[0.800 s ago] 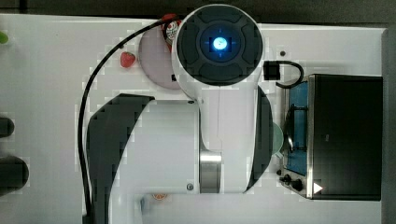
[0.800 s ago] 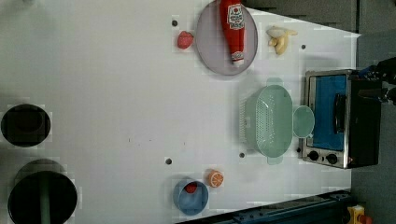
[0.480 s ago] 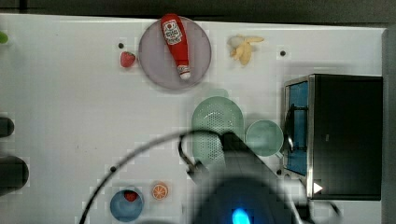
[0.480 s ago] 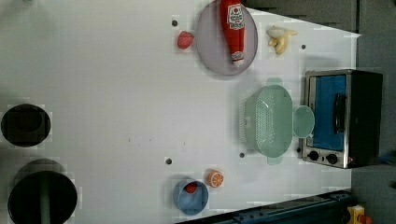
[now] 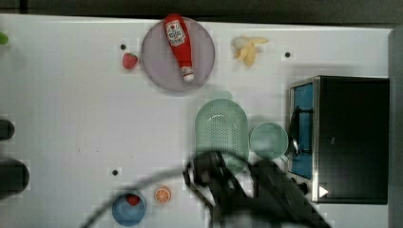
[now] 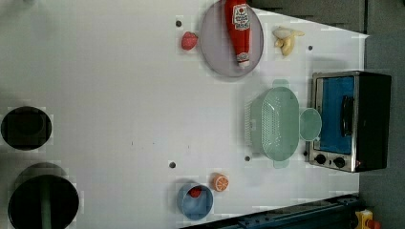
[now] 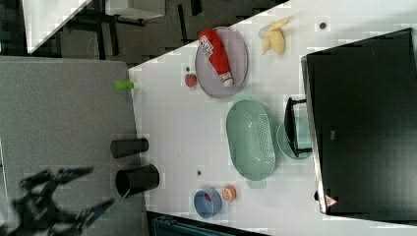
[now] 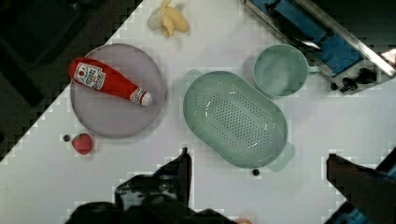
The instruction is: Drag strainer right to left.
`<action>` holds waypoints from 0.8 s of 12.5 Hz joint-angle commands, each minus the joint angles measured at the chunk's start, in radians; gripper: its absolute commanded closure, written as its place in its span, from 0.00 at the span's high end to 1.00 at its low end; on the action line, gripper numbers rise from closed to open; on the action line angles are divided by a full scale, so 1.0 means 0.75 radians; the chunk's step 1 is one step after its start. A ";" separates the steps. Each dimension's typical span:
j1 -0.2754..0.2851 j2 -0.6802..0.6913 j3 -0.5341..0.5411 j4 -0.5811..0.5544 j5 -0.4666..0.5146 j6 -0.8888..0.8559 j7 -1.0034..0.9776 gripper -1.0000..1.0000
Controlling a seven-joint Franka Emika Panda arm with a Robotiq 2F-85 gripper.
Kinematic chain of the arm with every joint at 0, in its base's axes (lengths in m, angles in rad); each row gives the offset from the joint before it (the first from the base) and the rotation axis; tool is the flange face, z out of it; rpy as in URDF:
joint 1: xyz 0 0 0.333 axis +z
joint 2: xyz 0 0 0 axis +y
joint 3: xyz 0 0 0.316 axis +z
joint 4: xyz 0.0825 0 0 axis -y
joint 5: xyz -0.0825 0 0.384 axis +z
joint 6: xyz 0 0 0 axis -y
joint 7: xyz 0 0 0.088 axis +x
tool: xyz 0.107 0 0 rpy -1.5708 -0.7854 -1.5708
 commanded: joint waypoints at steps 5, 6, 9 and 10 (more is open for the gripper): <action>0.009 0.534 0.018 -0.473 -0.002 0.614 0.499 1.00; 0.008 0.603 0.017 -0.501 -0.002 0.735 0.579 1.00; 0.008 0.795 0.017 -0.545 -0.002 1.023 0.771 1.00; 0.008 0.850 0.017 -0.551 -0.002 1.084 0.852 1.00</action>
